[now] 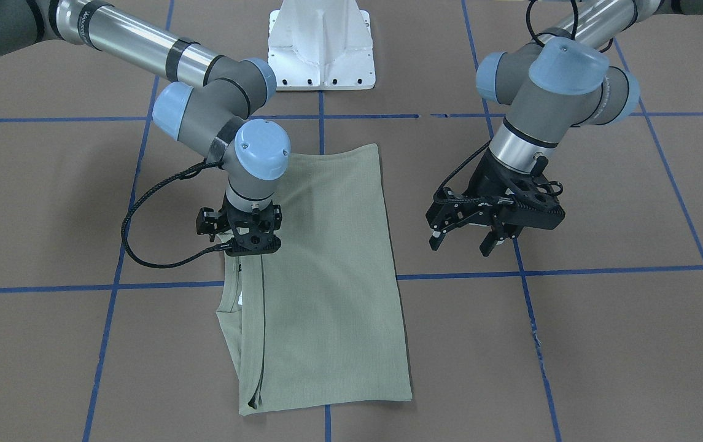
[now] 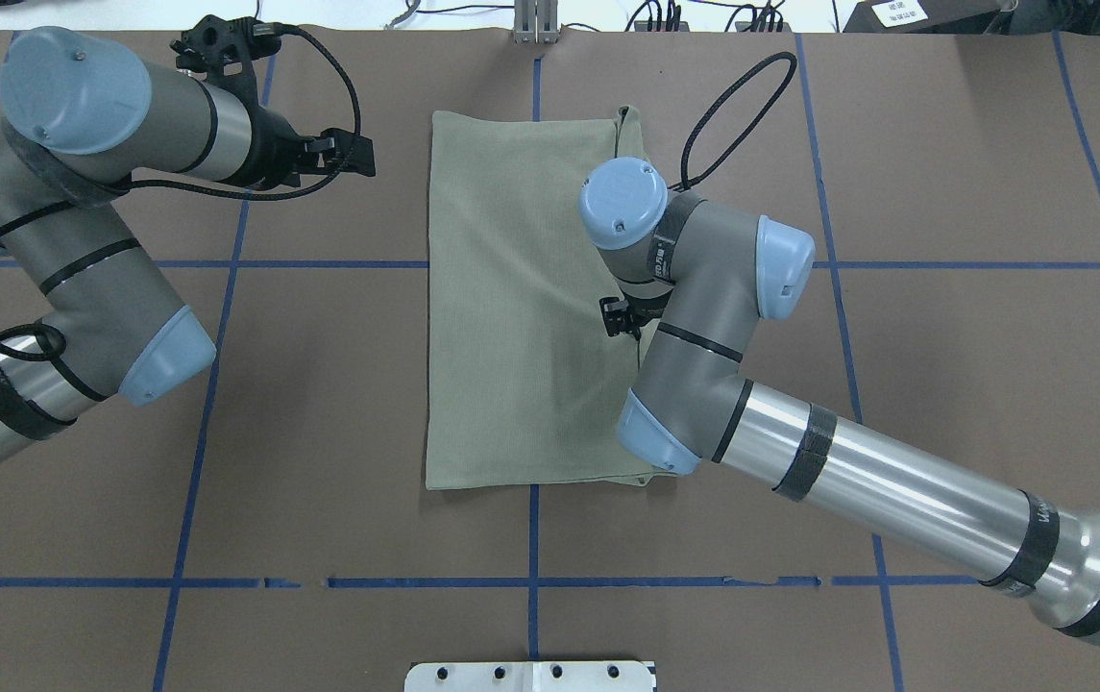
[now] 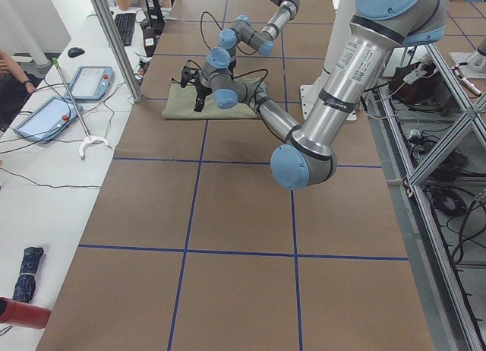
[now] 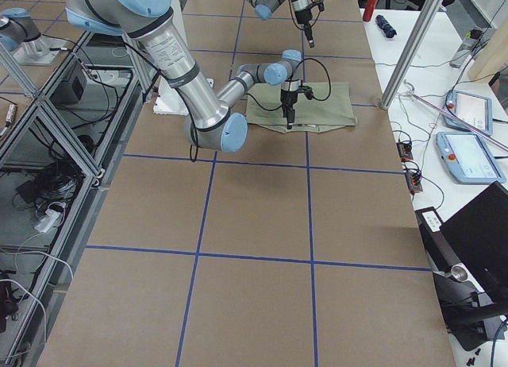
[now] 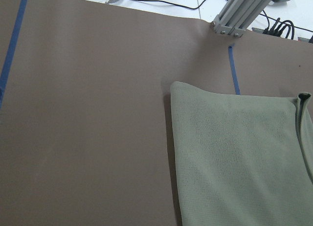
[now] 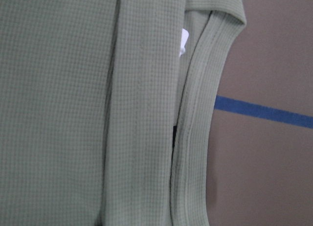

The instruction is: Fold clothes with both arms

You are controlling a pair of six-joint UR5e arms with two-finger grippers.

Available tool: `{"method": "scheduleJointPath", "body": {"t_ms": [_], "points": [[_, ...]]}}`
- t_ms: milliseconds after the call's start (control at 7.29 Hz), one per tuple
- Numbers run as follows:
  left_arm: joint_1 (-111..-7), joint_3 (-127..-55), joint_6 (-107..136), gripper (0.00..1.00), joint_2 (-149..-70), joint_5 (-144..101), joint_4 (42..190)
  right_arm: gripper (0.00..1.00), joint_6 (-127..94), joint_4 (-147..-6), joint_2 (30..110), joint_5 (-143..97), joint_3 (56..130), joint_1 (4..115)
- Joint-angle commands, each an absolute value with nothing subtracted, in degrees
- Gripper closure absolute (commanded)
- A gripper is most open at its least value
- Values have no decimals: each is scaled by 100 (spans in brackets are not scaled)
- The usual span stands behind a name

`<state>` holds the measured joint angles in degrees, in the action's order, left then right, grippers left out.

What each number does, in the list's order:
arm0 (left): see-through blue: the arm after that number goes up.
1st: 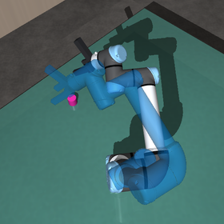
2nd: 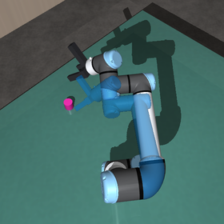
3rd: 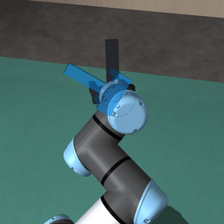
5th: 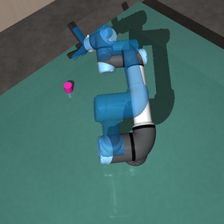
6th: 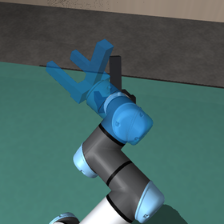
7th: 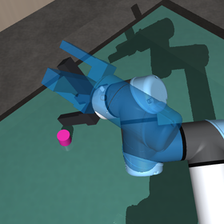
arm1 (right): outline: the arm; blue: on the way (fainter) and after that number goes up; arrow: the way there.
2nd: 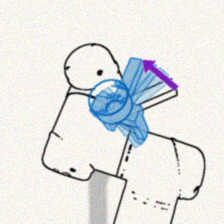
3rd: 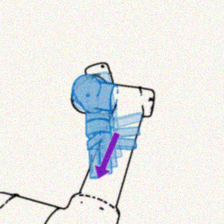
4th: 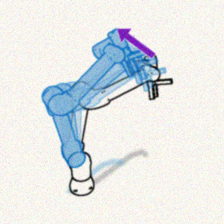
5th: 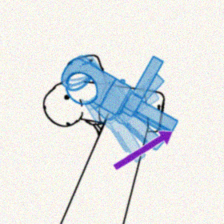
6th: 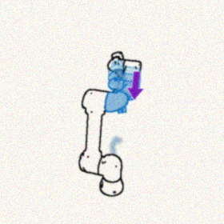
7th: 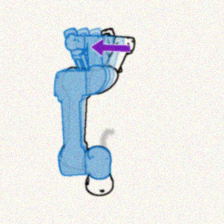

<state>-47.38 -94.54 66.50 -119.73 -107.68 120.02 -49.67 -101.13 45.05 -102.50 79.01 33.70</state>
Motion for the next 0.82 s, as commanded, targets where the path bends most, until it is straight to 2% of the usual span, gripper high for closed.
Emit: {"method": "scheduleJointPath", "body": {"t_ms": [0, 686], "points": [[-4737, -9448, 6671, 0, -11988, -10767, 12006, 0, -4966, -10125, 4535, -10257, 7928, 3401], [-4711, -9457, 6732, 0, -12006, -10767, 12006, 0, -4834, -10151, 4771, -10257, 8093, 3516]]}}
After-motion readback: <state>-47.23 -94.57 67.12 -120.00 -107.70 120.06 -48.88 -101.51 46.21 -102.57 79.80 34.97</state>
